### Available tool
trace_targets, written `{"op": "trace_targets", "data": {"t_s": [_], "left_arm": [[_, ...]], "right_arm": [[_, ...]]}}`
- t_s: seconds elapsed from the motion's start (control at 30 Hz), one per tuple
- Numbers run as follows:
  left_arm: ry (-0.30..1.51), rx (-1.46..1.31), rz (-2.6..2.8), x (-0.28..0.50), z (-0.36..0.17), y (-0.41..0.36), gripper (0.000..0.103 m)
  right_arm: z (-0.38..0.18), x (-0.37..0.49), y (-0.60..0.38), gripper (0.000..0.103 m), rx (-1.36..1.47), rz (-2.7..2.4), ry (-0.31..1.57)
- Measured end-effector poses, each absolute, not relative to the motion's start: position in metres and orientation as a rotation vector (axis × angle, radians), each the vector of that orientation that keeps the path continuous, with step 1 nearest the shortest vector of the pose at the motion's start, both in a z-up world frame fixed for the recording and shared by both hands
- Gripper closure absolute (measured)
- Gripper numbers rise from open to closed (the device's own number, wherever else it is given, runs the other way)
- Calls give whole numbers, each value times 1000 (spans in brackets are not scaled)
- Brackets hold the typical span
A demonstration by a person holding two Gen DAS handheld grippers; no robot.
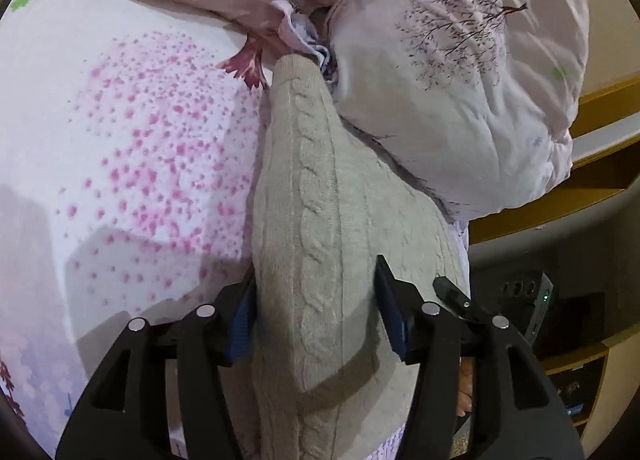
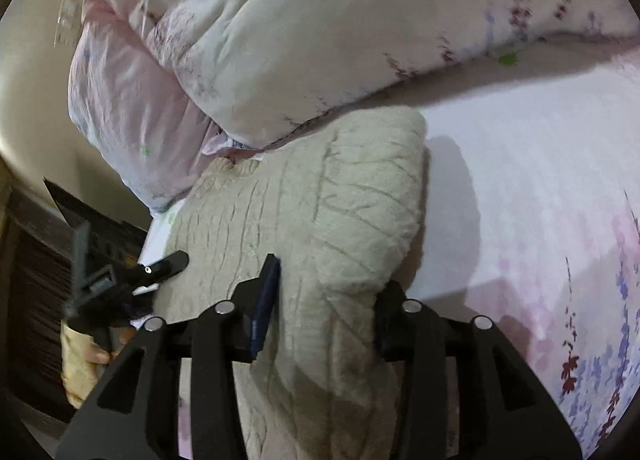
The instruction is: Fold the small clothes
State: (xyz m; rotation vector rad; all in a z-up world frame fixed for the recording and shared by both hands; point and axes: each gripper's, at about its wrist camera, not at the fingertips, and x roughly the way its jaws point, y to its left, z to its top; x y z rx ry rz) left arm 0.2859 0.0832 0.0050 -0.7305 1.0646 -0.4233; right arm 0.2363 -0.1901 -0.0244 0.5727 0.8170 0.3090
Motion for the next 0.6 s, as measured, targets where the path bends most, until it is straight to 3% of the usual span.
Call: {"op": "trace_targets", "data": {"t_s": [0.13,0.17,0.2,0.3,0.37,0.5,0.6], "left_arm": [[1020,-658,-410,272,23,84,40],[1016,-641,-409,270,26,84,40],[1014,-623,-407,268,27,81,40],[1018,-570,-368,269,23,77,40],[1025,-546,-351,271,19,71,37],[1008,-483,-330,260,24,69,38],[993,-469,-353,238,31,75,37]], "right_arm": [[-16,228,-204,59,593,287,768],[-14,228,-204,65,582,286,761],[-13,229,-201,79,555,272,753],[-13,232,-192,87,440,157,745],[-16,237,-191,87,414,100,764],[-5,222,-187,67,333,65,746],[12,189,-181,67,287,128,667]]}}
